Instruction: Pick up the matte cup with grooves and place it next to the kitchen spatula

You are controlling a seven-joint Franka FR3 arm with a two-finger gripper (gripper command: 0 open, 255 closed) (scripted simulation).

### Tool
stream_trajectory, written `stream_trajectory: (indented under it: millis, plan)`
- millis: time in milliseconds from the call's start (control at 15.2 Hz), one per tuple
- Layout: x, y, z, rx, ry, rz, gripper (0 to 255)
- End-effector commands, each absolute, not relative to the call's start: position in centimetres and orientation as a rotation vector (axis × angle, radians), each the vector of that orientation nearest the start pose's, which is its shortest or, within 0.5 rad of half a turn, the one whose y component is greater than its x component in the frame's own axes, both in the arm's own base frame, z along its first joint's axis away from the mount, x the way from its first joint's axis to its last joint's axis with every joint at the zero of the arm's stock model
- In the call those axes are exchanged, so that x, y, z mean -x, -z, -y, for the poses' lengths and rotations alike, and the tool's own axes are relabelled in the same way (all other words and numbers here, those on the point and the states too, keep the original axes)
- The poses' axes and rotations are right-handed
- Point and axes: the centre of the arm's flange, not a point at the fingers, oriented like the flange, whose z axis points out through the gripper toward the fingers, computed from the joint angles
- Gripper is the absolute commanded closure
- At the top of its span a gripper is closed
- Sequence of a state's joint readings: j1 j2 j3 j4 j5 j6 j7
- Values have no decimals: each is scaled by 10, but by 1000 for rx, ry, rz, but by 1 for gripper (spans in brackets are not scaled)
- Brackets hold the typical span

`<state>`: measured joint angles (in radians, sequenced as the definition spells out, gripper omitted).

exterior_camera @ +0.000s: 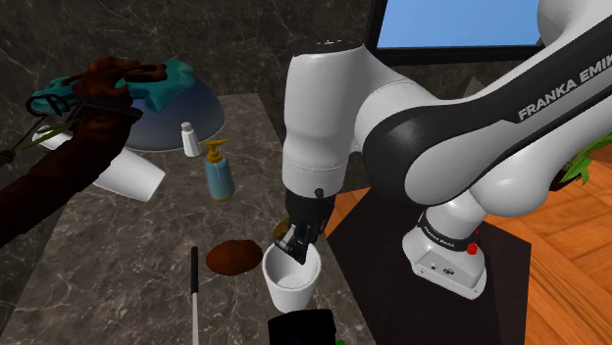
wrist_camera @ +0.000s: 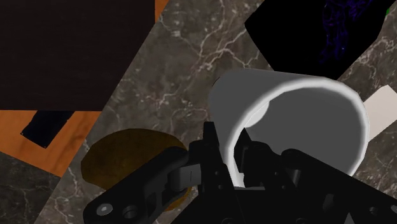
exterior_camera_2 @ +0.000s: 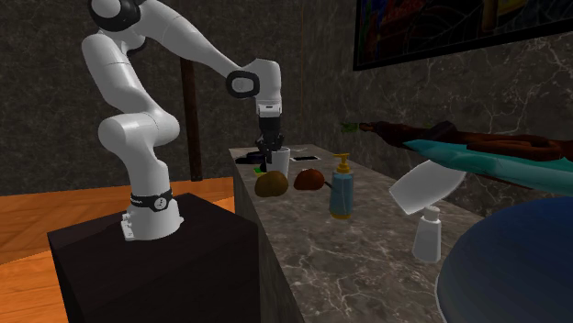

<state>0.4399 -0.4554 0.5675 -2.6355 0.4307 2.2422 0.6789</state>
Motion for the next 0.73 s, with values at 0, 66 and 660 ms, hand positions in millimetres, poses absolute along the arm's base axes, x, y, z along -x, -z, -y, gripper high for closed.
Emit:
stream_trajectory:
  millis: [0,66,660]
  plan:
    - [-210,-373,-338,3050,-79,24,0]
    - [-210,-373,-338,3050,-79,24,0]
    - [-212,-422,-333,3050,-79,24,0]
